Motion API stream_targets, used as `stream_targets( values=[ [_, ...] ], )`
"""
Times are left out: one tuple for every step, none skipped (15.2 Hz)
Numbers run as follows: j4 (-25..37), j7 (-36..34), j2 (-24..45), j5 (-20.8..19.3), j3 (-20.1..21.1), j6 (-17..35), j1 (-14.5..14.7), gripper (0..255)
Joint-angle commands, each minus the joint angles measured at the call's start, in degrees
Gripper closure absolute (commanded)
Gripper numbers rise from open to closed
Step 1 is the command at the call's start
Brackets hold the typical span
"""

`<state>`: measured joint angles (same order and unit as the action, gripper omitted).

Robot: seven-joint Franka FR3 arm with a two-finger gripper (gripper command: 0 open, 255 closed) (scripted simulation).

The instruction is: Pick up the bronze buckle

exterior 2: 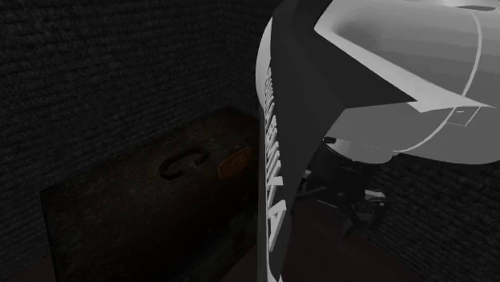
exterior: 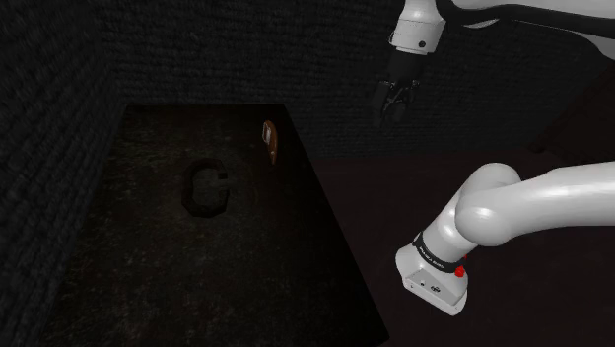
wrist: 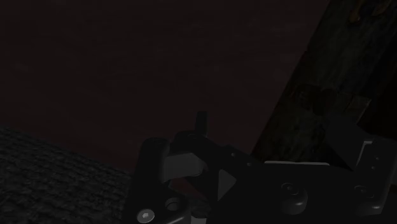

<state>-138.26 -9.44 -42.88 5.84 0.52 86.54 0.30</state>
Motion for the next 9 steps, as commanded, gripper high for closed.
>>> stream_targets(
  values=[
    [0.0, 0.0, 0.0, 0.0, 0.0, 0.0, 0.0, 0],
    [0.8, -0.98, 1.74, 0.77, 0.87, 1.01, 0.35, 0],
    [1.67, -1.94, 3.51, 1.5, 1.72, 1.99, 0.69, 0],
    [2.61, -2.88, 5.32, 2.16, 2.56, 2.94, 1.0, 0],
    [3.61, -3.82, 7.15, 2.78, 3.38, 3.86, 1.28, 0],
    [4.69, -4.75, 9.01, 3.34, 4.19, 4.74, 1.54, 0],
    [5.84, -5.67, 10.9, 3.85, 4.97, 5.58, 1.8, 0],
    [7.05, -6.6, 12.81, 4.29, 5.73, 6.39, 2.04, 0],
    [8.33, -7.53, 14.74, 4.67, 6.47, 7.15, 2.28, 0]
  ],
)
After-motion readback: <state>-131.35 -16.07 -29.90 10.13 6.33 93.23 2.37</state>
